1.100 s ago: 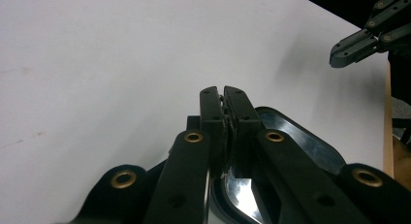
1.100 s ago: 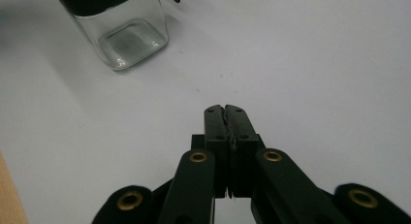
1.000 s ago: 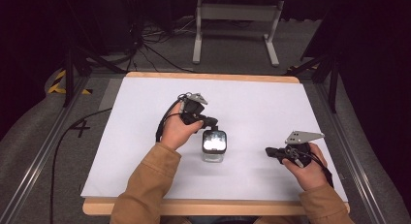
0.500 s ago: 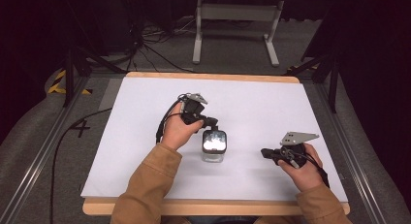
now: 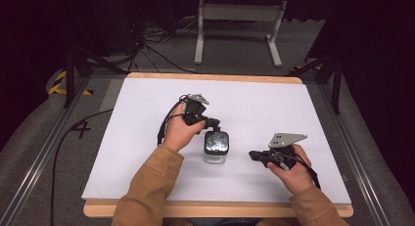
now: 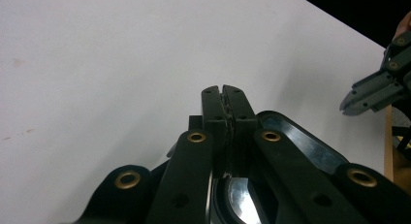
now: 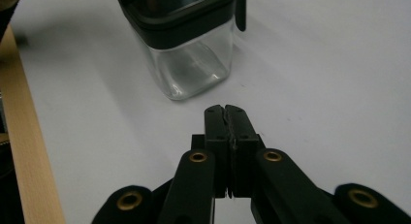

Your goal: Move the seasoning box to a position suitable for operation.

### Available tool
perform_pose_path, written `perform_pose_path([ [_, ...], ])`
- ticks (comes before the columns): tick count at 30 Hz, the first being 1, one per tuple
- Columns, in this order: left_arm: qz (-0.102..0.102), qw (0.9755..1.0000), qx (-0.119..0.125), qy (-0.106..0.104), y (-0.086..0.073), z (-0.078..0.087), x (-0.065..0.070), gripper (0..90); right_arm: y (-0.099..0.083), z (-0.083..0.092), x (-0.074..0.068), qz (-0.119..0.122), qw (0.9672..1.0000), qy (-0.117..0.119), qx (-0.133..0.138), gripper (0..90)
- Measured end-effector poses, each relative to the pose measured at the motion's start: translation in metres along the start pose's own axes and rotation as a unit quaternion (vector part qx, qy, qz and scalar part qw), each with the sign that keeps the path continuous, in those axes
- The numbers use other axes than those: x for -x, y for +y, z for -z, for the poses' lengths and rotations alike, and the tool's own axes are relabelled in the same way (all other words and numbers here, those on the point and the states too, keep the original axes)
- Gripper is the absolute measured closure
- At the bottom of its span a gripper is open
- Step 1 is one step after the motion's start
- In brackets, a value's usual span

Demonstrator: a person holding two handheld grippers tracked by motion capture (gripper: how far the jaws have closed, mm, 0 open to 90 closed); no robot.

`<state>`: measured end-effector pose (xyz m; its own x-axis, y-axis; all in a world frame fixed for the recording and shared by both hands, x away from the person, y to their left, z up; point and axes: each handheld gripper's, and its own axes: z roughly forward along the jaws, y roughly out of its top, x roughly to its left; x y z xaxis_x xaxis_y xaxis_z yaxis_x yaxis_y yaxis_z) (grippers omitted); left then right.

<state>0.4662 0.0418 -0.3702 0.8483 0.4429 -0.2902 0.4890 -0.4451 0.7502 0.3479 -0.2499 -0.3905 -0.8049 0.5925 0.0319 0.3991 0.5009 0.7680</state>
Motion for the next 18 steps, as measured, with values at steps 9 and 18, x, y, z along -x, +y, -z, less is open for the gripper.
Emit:
perform_pose_path([
  [9, 0.000, 1.0000, 0.003, 0.000, -0.001, 0.000, -0.001, 89.2, 0.017, -0.019, -0.016, 0.021, 0.9992, 0.032, 0.012, 89.6],
  [18, -0.006, 1.0000, 0.004, 0.003, -0.001, 0.000, 0.000, 89.3, 0.023, -0.031, -0.025, 0.028, 0.9981, 0.044, 0.033, 89.7],
])
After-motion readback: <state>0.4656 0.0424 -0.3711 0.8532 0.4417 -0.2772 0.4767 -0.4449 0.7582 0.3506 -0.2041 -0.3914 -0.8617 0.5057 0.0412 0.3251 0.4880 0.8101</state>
